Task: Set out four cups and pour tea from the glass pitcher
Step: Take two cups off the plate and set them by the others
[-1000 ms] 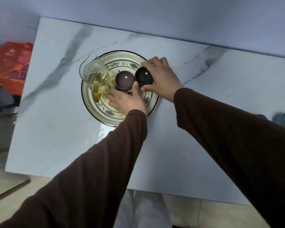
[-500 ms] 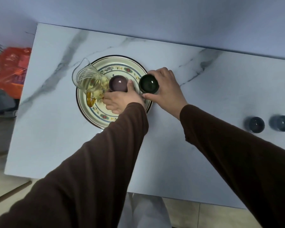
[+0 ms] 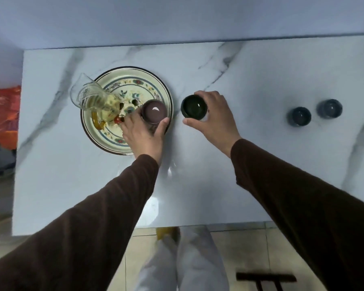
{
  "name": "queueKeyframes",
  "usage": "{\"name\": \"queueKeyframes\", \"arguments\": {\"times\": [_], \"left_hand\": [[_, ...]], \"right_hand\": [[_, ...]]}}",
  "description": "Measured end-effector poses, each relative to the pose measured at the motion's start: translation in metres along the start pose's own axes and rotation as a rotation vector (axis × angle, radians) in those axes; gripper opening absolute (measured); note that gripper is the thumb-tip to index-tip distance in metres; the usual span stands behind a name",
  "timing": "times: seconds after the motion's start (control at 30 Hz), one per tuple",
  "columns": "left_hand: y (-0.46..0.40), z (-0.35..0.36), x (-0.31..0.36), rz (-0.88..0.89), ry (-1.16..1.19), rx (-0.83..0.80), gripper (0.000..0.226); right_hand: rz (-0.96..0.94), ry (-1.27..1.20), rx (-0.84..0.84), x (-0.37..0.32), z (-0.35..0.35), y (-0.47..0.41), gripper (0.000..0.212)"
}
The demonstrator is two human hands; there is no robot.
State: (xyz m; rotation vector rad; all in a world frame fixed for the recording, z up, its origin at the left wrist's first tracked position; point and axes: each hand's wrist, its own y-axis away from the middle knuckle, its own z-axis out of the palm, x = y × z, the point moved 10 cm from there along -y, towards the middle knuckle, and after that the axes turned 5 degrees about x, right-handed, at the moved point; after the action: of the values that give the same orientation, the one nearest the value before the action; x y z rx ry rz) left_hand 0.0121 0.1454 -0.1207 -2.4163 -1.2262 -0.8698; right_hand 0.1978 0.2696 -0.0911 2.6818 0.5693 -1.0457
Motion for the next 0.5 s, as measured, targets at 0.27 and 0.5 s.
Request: {"name": "queueKeyframes", "arguments": {"times": [0.27, 0.5], "left_hand": [[0.082, 0.013, 0.055, 0.344, 0.015, -0.157, 0.069], [0.171, 0.057, 0.097, 0.407, 0.067, -0.267, 0.066]], "right_hand": [[0.145, 0.013, 0.123, 0.062, -0.059, 0.095, 0.070], [0.198, 0.017, 0.148, 0.132, -0.116, 0.160, 0.070]]}}
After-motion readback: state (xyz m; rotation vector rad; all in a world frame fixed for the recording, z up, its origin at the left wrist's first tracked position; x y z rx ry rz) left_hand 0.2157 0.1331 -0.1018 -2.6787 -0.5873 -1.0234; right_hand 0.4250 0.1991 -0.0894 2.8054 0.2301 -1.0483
